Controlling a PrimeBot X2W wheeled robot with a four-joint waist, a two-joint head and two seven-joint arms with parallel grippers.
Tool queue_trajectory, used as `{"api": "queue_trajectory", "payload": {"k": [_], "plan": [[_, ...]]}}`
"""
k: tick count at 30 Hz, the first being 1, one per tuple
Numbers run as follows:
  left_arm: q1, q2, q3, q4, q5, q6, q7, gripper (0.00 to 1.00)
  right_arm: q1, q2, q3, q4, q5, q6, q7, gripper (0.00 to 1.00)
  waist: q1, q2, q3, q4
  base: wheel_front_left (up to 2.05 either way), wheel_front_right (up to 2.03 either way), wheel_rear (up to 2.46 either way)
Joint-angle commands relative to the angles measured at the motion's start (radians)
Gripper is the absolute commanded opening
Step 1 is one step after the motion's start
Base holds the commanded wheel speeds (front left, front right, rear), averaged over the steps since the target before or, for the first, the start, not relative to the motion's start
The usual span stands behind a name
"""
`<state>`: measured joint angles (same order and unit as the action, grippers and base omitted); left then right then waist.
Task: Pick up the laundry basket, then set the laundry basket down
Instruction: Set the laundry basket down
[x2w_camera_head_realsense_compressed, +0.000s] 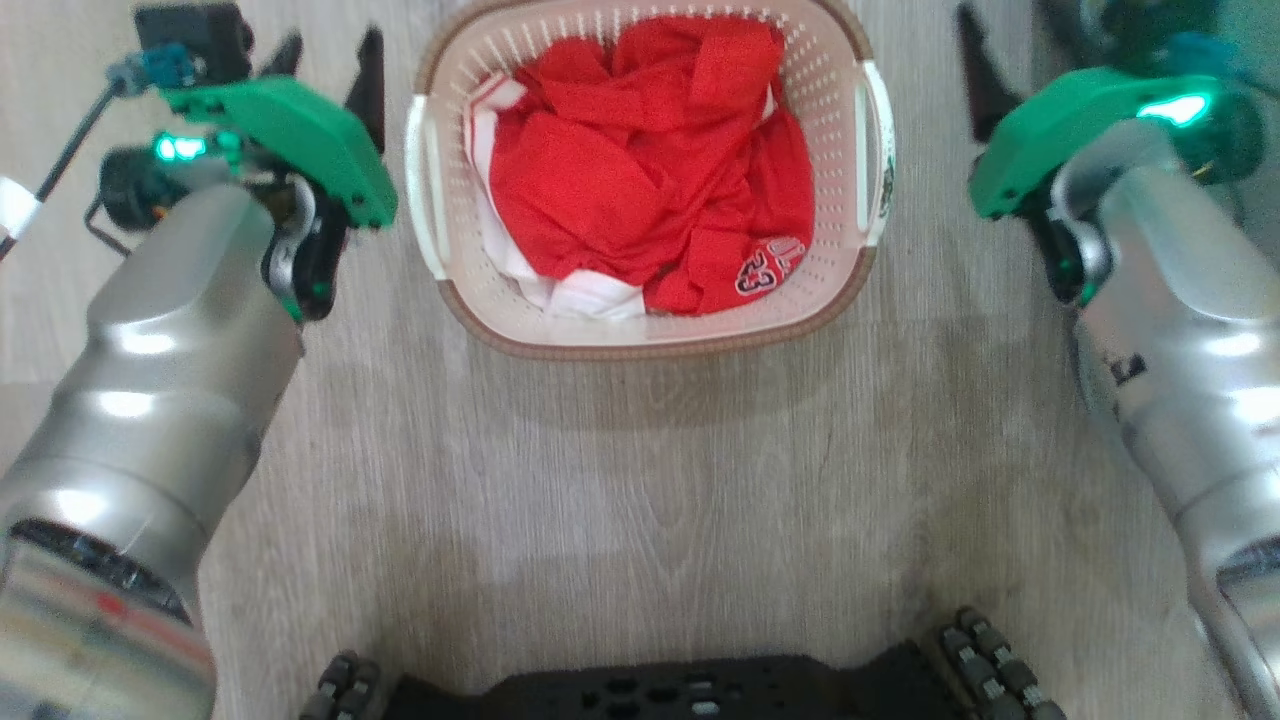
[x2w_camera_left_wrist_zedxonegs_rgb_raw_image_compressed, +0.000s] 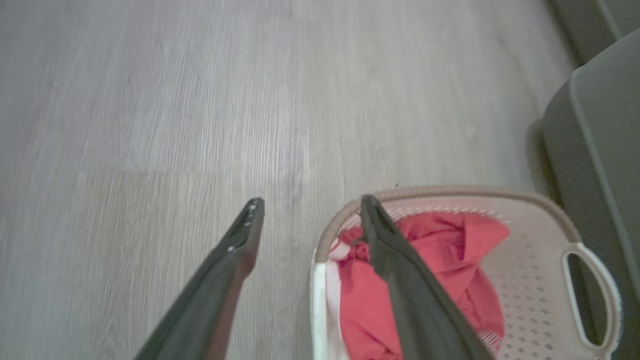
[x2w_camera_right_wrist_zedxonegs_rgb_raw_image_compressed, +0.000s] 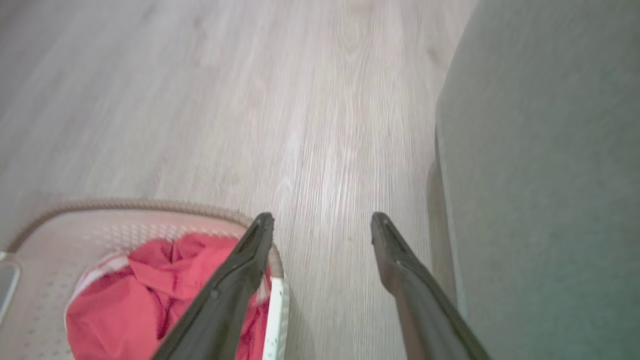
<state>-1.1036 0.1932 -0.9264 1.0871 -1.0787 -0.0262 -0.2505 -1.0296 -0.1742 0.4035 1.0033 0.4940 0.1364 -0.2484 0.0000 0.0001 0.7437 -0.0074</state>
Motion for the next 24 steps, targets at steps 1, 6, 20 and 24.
{"api": "queue_trajectory", "payload": {"k": [1,6,20,24], "plan": [[0.047,0.044,0.085,-0.079,0.073,0.030,-0.011,1.00,0.107,0.004,-0.057,-0.088,-0.062,-0.006,-0.013,1.00,0.0000,-0.0001,-0.035,0.015,0.00,0.00,0.00],[0.227,0.049,0.345,-0.333,0.319,0.097,-0.011,1.00,0.279,0.052,-0.252,-0.332,-0.252,-0.006,-0.013,1.00,0.0000,-0.0001,-0.097,0.027,0.00,0.00,0.00],[0.614,-0.056,0.710,-0.728,0.691,0.077,-0.011,1.00,0.551,0.119,-0.369,-0.694,-0.400,-0.006,-0.013,1.00,0.0000,-0.0001,-0.305,0.022,0.00,0.00,0.00],[0.714,-0.073,0.756,-0.810,0.743,0.071,-0.011,1.00,0.613,0.122,-0.374,-0.736,-0.403,-0.006,-0.013,1.00,0.0000,-0.0001,-0.372,0.018,0.00,0.00,0.00]]}}
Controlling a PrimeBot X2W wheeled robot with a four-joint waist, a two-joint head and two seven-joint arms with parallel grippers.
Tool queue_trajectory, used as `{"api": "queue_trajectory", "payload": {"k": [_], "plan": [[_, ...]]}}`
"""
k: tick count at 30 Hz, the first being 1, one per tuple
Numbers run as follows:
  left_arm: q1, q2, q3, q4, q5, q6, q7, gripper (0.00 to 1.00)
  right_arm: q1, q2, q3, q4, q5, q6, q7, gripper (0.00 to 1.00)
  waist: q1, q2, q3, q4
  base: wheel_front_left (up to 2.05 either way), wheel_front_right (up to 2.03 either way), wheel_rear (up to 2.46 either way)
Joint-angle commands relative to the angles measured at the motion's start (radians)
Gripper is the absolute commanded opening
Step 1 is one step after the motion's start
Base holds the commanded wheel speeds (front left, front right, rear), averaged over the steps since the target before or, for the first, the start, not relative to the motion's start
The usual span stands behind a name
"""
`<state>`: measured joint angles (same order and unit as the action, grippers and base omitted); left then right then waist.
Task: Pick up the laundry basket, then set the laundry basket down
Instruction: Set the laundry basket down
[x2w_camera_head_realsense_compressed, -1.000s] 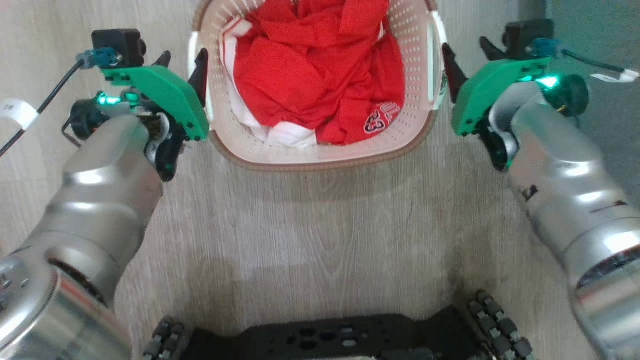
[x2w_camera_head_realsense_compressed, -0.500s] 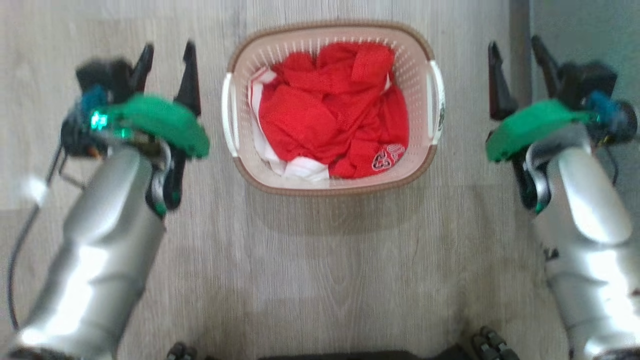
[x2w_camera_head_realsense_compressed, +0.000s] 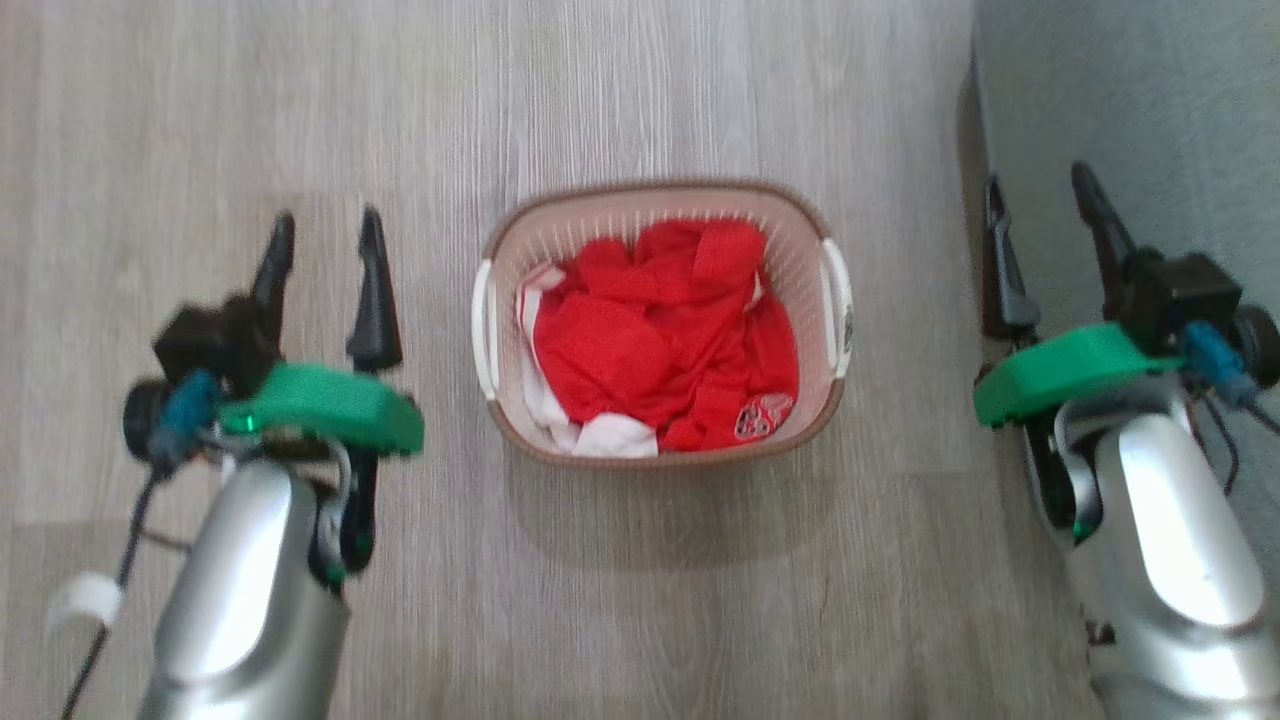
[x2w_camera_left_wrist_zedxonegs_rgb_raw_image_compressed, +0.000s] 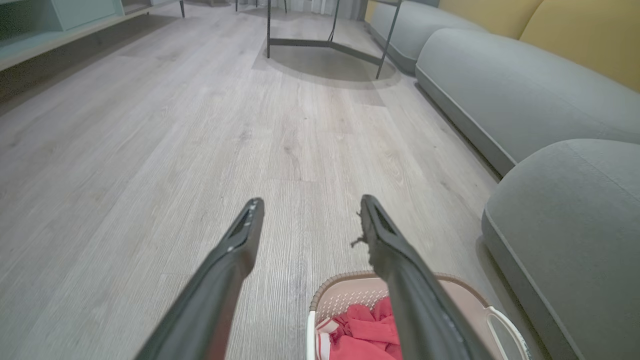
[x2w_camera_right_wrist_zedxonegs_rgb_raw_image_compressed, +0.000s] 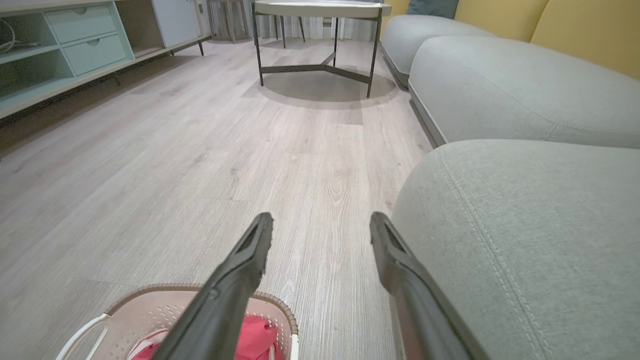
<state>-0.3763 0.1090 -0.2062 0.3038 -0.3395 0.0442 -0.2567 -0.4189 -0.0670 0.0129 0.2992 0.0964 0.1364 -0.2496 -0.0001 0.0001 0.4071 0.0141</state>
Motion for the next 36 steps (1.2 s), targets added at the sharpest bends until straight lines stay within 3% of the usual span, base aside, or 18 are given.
{"api": "queue_trajectory", "payload": {"k": [1,15,22,36], "plan": [[0.010,0.010,0.041,-0.041,0.016,0.003,-0.005,1.00,0.015,0.015,0.016,-0.039,-0.005,-0.006,-0.012,1.00,0.0001,-0.0001,-0.052,-0.005,0.00,0.00,0.00],[0.295,0.036,0.061,-0.215,0.052,0.035,0.041,1.00,0.188,0.016,0.038,-0.064,-0.015,-0.006,0.012,1.00,0.0001,-0.0001,-0.276,-0.026,0.00,0.00,0.00],[0.389,0.044,0.054,-0.320,0.045,0.059,0.101,1.00,0.256,0.005,0.039,-0.117,-0.007,-0.006,0.075,1.00,0.0001,-0.0001,-0.340,-0.023,0.00,0.00,0.00],[0.491,0.067,0.046,-0.383,0.030,0.072,0.162,1.00,0.367,-0.009,0.035,-0.199,0.006,-0.006,0.150,1.00,0.0001,-0.0001,-0.430,-0.022,0.00,0.00,0.00]]}}
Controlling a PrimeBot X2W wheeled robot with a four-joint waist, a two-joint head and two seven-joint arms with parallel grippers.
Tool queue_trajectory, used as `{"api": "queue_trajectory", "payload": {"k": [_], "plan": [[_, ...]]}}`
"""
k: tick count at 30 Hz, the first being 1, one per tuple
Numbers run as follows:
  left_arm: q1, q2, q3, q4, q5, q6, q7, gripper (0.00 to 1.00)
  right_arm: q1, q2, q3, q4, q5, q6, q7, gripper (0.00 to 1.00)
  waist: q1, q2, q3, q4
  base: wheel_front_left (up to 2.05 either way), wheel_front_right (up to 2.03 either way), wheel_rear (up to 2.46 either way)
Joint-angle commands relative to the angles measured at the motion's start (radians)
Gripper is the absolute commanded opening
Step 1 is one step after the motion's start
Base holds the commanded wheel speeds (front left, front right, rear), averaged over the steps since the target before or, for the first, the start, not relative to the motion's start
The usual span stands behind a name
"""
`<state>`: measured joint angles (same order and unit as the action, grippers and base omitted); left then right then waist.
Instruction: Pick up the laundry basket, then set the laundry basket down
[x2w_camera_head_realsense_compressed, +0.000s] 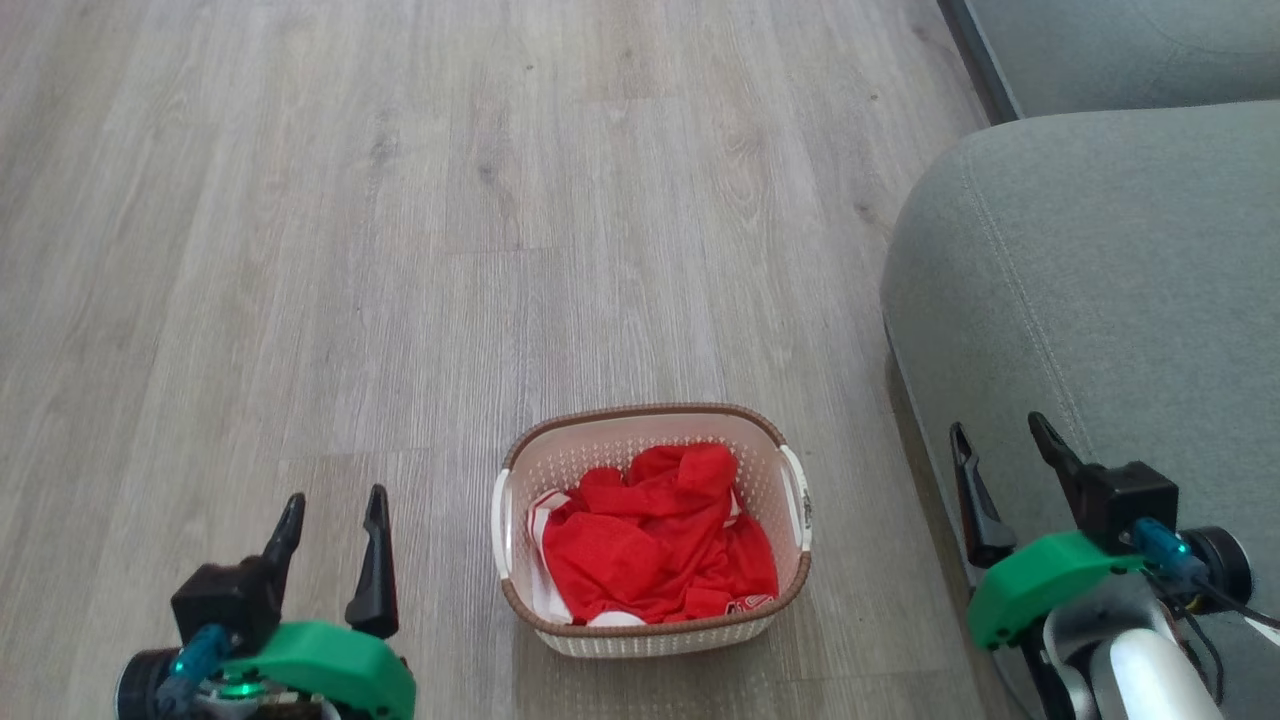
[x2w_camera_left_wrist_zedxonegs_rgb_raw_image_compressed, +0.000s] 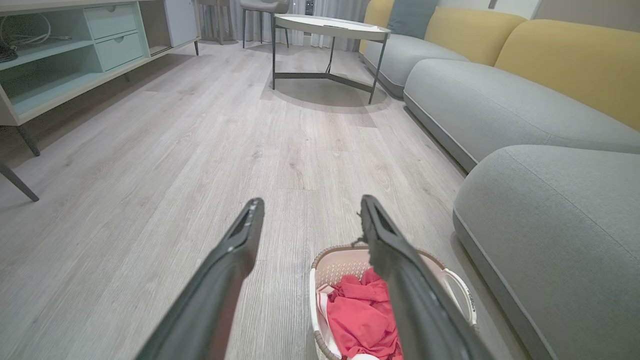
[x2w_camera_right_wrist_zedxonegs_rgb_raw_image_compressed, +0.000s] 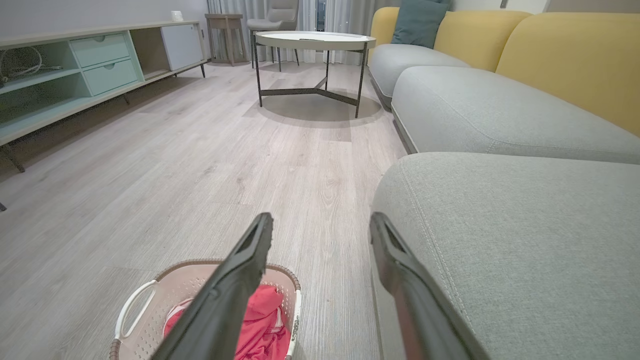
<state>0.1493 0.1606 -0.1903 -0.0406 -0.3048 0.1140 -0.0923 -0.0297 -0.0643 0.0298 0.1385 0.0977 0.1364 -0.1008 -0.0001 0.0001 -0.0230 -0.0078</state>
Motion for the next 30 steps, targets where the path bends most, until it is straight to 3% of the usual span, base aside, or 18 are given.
{"api": "queue_trajectory", "payload": {"k": [1,24,25,30], "plan": [[-0.032,0.016,0.031,-0.041,-0.006,0.005,0.000,1.00,-0.019,-0.011,0.018,-0.044,0.005,-0.006,0.004,1.00,0.0001,-0.0001,-0.002,-0.001,0.00,0.00,0.00],[-0.029,0.025,0.036,-0.039,-0.023,0.029,0.006,1.00,-0.011,-0.011,0.018,-0.069,0.005,-0.006,0.013,1.00,0.0001,-0.0001,-0.006,-0.009,0.00,0.00,0.00],[0.015,0.010,0.003,-0.009,-0.022,0.021,0.012,0.00,0.019,0.000,-0.003,-0.032,0.000,0.000,0.020,0.00,0.0001,-0.0001,-0.005,-0.009,0.00,0.00,0.00],[0.017,0.001,0.004,0.027,-0.049,0.018,0.013,0.00,0.023,0.002,0.000,0.006,0.030,0.000,0.023,0.00,0.0001,-0.0001,-0.005,-0.009,0.00,0.00,0.00]]}}
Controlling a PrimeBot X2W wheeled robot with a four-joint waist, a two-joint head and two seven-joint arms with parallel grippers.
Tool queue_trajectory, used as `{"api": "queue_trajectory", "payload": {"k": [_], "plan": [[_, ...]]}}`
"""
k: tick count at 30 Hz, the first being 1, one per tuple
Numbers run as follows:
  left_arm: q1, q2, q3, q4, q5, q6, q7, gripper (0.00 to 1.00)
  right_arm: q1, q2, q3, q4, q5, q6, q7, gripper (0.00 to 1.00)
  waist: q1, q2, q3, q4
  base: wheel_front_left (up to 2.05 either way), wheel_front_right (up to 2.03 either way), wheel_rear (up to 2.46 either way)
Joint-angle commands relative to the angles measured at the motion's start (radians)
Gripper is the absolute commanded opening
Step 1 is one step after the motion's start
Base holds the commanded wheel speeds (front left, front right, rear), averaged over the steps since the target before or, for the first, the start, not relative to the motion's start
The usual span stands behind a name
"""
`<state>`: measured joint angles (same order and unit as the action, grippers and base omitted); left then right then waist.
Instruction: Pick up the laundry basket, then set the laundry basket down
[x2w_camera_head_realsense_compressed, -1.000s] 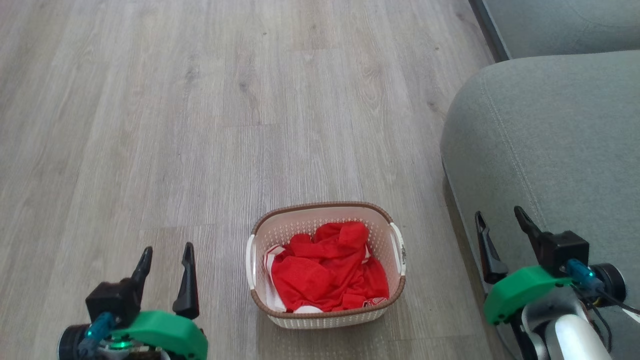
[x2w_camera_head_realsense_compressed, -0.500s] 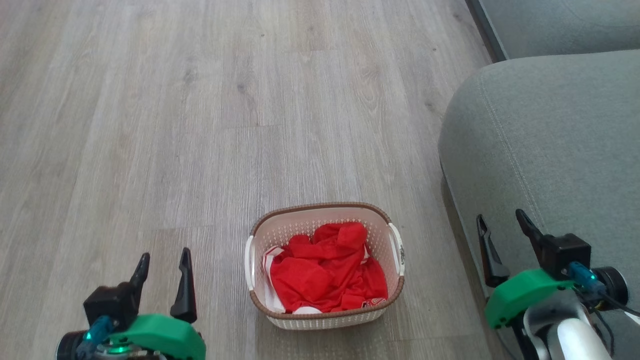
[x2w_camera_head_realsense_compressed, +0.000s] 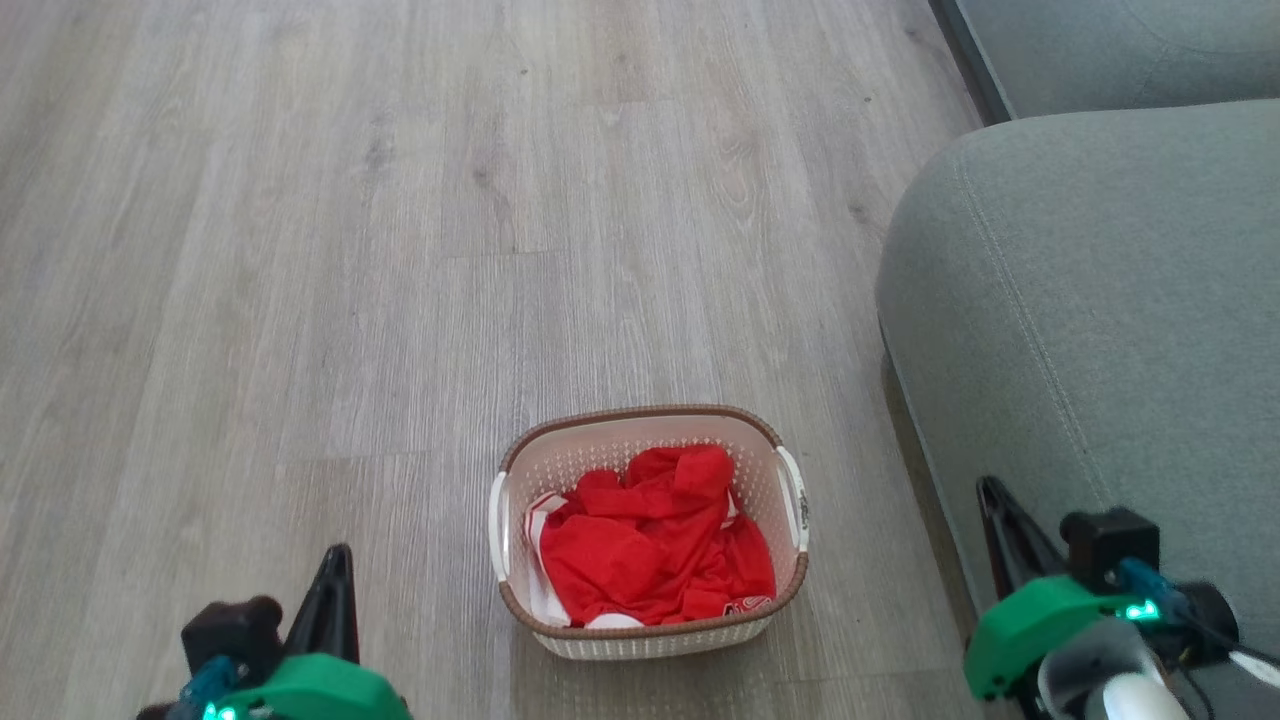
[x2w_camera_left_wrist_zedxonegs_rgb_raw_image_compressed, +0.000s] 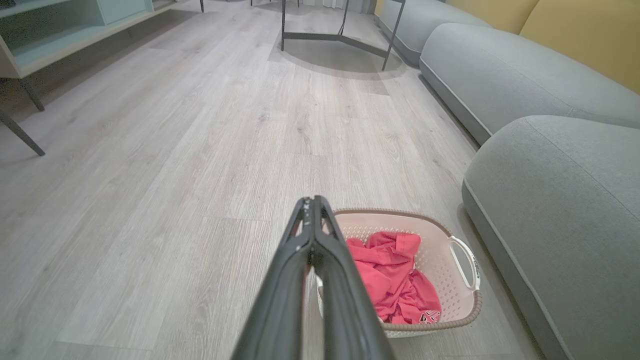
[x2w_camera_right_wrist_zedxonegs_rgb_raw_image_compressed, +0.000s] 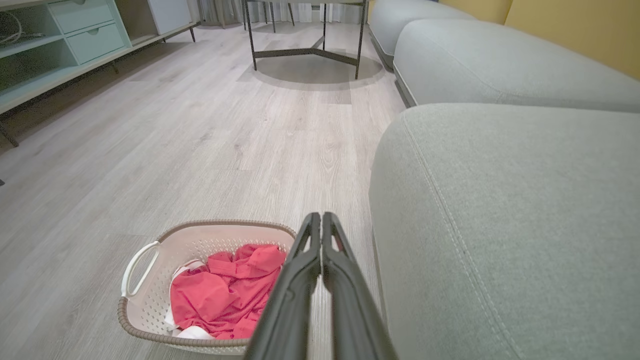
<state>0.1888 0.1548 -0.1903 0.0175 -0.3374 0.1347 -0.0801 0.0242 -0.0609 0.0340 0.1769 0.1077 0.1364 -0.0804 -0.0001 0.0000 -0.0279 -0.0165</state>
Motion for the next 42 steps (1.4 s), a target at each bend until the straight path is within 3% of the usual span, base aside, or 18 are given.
{"api": "queue_trajectory", "payload": {"k": [1,42], "plan": [[-0.024,0.007,0.007,-0.030,-0.027,-0.004,0.002,0.00,-0.031,-0.001,-0.005,-0.031,0.033,0.000,0.004,0.00,0.0001,0.0000,0.001,0.000,0.00,0.00,0.00],[-0.116,-0.017,0.088,0.061,-0.452,-0.092,0.052,0.00,-0.065,0.002,-0.052,0.002,0.517,-0.002,0.067,0.00,0.0001,0.0000,0.010,0.006,0.00,0.00,0.00]]}}
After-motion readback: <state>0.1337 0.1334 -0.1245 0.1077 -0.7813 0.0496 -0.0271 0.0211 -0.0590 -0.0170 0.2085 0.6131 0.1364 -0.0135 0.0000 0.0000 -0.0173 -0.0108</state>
